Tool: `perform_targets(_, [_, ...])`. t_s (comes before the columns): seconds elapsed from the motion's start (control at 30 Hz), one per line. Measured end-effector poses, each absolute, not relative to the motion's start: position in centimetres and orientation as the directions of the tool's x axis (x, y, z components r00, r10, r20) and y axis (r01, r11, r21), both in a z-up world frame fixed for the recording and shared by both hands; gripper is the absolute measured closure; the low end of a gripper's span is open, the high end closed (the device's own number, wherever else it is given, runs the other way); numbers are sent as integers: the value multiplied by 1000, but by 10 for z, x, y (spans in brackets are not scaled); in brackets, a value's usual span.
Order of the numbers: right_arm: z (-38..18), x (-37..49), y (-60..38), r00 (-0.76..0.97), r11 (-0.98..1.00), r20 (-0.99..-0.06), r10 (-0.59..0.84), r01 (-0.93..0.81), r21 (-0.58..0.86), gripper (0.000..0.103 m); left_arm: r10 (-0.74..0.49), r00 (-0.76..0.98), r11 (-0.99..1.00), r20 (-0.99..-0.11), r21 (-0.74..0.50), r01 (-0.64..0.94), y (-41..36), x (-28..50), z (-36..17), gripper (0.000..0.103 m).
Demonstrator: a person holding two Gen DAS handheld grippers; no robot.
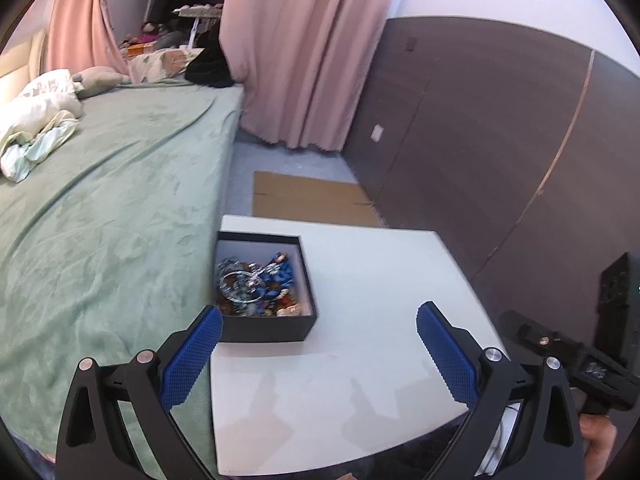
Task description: Organize jewelry
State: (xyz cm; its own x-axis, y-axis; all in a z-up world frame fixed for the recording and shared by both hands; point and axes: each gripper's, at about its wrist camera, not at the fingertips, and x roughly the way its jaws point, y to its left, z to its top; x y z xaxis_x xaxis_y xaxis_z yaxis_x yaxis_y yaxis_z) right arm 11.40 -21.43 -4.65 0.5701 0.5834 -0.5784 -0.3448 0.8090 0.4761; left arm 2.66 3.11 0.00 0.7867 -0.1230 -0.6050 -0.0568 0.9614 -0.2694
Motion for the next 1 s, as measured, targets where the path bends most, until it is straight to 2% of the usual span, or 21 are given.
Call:
perform_targets(0.5, [-41,106,-206,588,843,-604,538,-362,398,5,-81,824,981,-561,-193,-35,25,16,15,9])
perform_targets(1.0, [-37,108,-217,610,840,-580,540,-353,412,5,-88,829,987,-552,-160,-2,21,22,17,9])
